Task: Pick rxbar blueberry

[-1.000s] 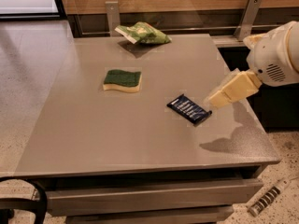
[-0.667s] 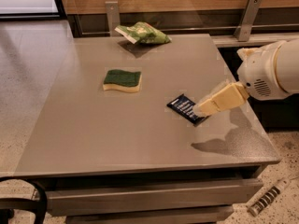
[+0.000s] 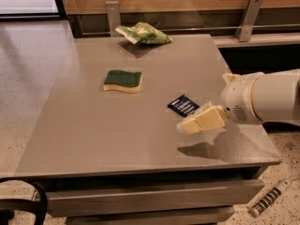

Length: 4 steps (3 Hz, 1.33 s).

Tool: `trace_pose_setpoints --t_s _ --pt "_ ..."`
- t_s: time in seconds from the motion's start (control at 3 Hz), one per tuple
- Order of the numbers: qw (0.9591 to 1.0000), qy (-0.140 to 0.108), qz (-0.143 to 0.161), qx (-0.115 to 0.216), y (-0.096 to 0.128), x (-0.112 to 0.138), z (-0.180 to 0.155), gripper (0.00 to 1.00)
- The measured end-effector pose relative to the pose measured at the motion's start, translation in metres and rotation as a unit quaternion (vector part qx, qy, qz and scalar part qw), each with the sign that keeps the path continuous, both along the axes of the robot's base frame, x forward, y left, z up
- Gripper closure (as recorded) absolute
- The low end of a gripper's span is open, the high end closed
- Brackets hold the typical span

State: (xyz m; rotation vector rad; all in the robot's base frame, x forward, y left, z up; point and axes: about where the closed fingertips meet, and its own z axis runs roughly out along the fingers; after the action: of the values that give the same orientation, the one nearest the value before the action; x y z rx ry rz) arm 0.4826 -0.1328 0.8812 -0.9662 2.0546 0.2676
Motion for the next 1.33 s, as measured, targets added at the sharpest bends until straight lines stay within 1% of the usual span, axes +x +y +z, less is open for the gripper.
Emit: trace_pose_setpoints --t_s 0.33,0.67,1.0,1.33 --pt "1.0000 0.002 0.000 0.003 0.002 -0.001 -0.003 0.00" --pt "0.9999 0.003 -0.008 0.011 0.003 0.005 -0.010 0.00" --pt "0.9988 0.003 -0.022 0.043 -0.002 0.015 -0.021 0.00" --pt "0.9963 -0.005 -0.028 0.081 -0.003 0.020 -0.027 0.00"
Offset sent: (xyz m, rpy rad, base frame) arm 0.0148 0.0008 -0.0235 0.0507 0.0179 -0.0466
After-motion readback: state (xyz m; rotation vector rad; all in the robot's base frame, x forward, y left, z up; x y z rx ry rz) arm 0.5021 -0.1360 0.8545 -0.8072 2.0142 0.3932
